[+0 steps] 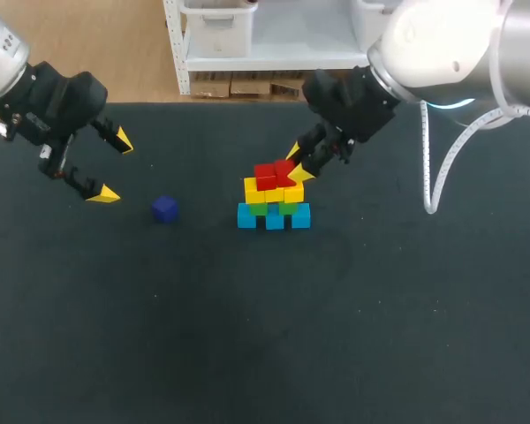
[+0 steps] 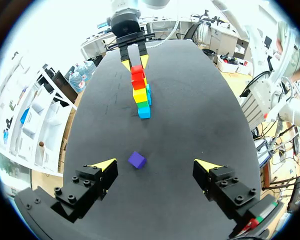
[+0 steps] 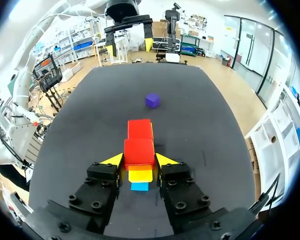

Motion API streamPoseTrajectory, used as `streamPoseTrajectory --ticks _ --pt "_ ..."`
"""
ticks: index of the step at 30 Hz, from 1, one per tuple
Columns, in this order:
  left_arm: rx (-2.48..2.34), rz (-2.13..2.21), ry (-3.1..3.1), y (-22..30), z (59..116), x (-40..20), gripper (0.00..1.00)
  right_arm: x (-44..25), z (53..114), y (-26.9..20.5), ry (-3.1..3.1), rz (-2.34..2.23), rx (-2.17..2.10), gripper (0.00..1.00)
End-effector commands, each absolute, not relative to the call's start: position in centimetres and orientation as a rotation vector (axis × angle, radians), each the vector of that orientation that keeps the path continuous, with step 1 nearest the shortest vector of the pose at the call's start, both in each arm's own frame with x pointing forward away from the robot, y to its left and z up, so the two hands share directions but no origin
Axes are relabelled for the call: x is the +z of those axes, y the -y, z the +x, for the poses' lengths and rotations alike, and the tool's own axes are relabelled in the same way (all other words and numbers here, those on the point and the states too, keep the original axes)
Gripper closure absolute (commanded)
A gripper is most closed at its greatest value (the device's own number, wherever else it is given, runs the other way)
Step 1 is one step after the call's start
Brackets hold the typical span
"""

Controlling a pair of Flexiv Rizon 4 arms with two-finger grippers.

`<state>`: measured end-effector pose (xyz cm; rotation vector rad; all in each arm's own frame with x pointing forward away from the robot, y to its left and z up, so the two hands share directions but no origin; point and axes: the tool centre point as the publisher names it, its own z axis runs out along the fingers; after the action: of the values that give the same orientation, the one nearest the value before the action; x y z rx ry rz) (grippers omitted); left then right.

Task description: Place the blue cubes, place green cubes on the blue cubes, place the yellow cubes on the green cubes, then place the red cubes on the yellow cubes, and place purple cube on the red cubes.

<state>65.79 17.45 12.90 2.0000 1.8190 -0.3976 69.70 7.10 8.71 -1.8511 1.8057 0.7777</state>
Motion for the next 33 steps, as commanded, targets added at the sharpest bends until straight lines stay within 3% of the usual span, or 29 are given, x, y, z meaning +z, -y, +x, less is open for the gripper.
streamPoseTrajectory --ticks 1,15,33 --pt "-0.401 2.002 -1.813 -17.55 65.92 12.79 0.0 8.64 69.8 -7.17 -1.806 -1.852 0.781 0.84" --pt "-0.401 2.002 -1.813 -17.55 65.92 12.79 0.0 8.57 69.81 -7.2 -1.807 -1.85 0.787 0.63" --pt "-0.401 2.002 -1.813 -17.55 65.92 12.79 0.0 8.66 70.08 -6.96 -1.818 -1.843 0.783 0.55"
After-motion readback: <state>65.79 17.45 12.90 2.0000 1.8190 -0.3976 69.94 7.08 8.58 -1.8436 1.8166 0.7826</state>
